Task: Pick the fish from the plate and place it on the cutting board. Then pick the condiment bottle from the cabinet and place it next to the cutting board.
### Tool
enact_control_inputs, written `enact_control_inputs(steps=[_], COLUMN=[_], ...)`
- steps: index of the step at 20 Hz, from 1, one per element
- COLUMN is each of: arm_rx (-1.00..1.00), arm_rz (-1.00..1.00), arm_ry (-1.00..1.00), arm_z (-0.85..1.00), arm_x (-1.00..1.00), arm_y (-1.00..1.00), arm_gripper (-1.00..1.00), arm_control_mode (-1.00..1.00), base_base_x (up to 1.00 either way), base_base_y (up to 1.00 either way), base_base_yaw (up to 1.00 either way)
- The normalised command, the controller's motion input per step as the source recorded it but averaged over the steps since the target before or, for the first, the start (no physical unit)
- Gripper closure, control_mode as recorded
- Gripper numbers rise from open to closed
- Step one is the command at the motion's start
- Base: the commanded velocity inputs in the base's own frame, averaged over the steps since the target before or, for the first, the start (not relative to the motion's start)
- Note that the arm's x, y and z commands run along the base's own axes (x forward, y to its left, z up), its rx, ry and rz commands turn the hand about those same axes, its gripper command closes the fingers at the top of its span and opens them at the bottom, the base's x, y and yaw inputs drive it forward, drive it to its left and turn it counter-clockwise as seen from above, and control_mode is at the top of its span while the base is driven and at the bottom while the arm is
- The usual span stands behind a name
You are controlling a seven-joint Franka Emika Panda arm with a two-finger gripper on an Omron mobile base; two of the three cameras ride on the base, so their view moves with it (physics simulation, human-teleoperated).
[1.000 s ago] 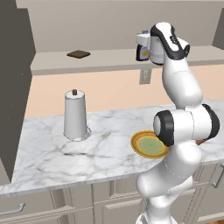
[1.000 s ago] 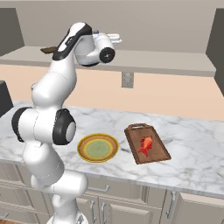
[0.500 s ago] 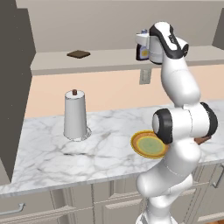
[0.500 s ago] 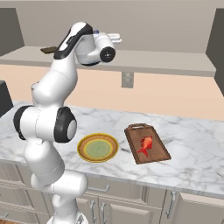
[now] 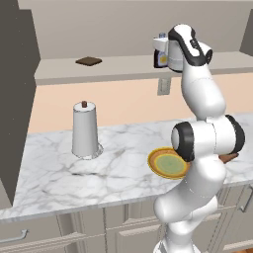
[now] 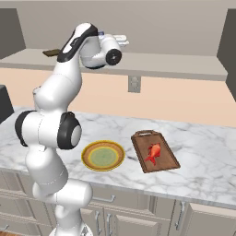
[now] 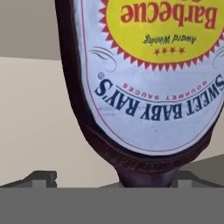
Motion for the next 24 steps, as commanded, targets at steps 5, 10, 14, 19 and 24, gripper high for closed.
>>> enact_control_inputs(steps=[5, 10, 14, 19, 24], arm_rx=[0.0, 0.0, 0.0, 0.0, 0.0], arm_rz=[0.0, 0.0, 0.0, 0.0, -0.01], arm_ry=[0.0, 0.0, 0.0, 0.0, 0.0], arm_z=[0.0, 0.0, 0.0, 0.0, 0.0], arm_x=[0.0, 0.0, -0.02, -0.05, -0.09], arm_y=[0.0, -0.03, -0.09, -0.09, -0.06], arm_gripper=[-1.0, -1.0, -1.0, -1.0, -1.0], arm_control_mode=[-1.0, -1.0, -1.0, -1.0, -1.0], base_base_x=[0.0, 0.0, 0.0, 0.0, 0.0], base_base_y=[0.0, 0.0, 0.0, 0.0, 0.0], base_base_yaw=[0.0, 0.0, 0.0, 0.0, 0.0])
